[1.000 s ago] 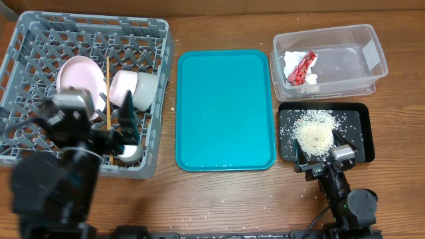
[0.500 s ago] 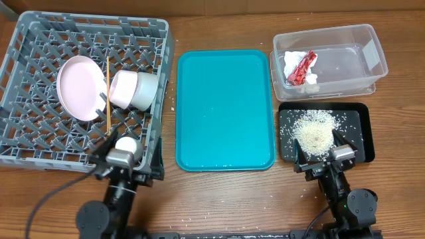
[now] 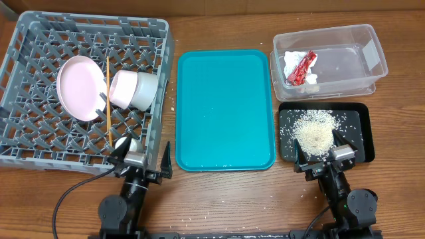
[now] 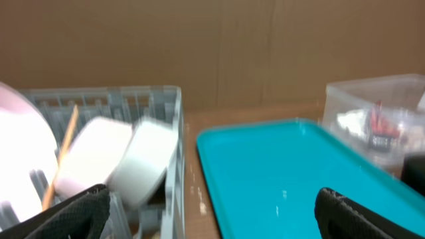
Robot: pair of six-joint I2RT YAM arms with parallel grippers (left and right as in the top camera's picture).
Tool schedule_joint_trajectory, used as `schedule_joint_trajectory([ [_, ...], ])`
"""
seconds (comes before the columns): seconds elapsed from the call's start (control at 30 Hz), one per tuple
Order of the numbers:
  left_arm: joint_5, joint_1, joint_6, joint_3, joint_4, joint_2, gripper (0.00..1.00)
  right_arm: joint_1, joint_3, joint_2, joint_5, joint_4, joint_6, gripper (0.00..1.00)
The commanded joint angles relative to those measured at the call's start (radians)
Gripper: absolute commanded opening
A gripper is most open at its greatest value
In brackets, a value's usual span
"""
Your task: Sort waste into correct bins and load items into the dishwasher
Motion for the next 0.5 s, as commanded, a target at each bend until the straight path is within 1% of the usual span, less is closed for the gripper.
schedule_joint_trajectory([
  [0.0, 0.001, -0.005, 0.012, -0.006, -0.035, -0.005, 1.00, 0.006, -0.011, -0.010, 0.003, 0.005, 0.000, 1.00],
  [0.47, 0.000, -0.005, 0.012, -0.006, -0.037, -0.002, 1.00, 0.006, -0.011, -0.010, 0.003, 0.005, 0.000, 1.00],
])
